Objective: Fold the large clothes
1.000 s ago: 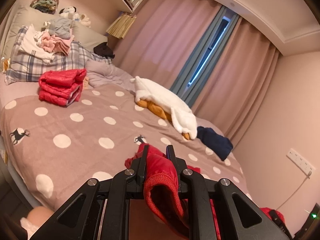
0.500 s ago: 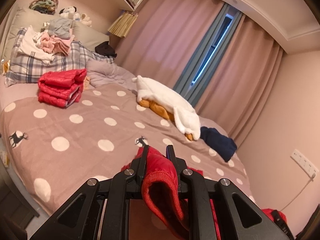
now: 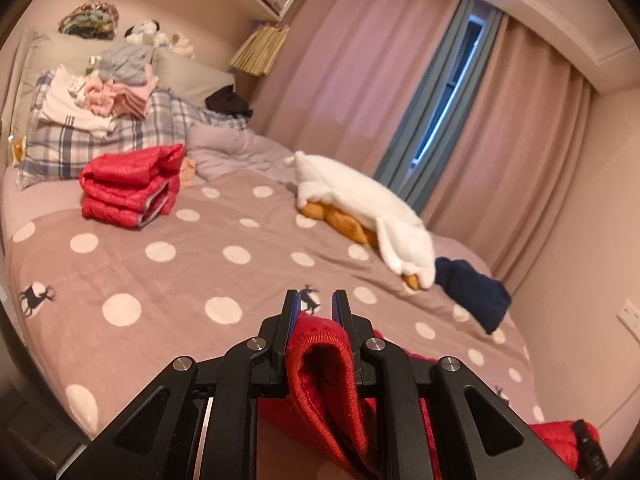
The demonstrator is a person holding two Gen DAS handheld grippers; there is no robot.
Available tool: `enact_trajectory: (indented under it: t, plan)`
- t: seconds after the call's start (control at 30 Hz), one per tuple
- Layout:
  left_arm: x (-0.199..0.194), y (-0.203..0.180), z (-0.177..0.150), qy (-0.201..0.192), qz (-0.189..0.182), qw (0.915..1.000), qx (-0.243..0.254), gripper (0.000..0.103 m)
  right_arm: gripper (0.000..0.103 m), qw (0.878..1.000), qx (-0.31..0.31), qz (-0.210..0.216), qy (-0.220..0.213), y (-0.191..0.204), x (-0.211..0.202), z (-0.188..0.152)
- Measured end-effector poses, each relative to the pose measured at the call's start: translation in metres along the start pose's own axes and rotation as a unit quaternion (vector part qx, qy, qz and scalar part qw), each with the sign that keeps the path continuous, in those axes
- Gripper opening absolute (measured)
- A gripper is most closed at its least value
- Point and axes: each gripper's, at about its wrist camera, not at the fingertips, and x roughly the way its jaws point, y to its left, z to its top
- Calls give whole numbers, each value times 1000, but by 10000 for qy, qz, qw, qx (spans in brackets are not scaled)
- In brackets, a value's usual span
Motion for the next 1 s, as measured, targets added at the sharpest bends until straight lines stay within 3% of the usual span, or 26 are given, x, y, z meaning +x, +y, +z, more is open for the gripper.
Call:
enact_trajectory:
  t: [0.2, 0.57, 0.87, 1.0]
  plan:
    - [27, -12, 11, -32, 215, 9997, -79, 13, 12, 10000, 33, 67, 36, 5, 27, 15]
    - [100, -30, 3, 207, 640, 9971, 365, 14, 13, 9982, -241, -343, 431, 13, 100, 28]
    - [136, -43, 0, 265, 574, 9961, 609, 14, 15, 9952, -335, -558, 731, 11, 145, 37]
    - [158, -36, -14, 537, 497, 9953, 639, 14, 16, 9928, -318, -713, 904, 5, 162, 30]
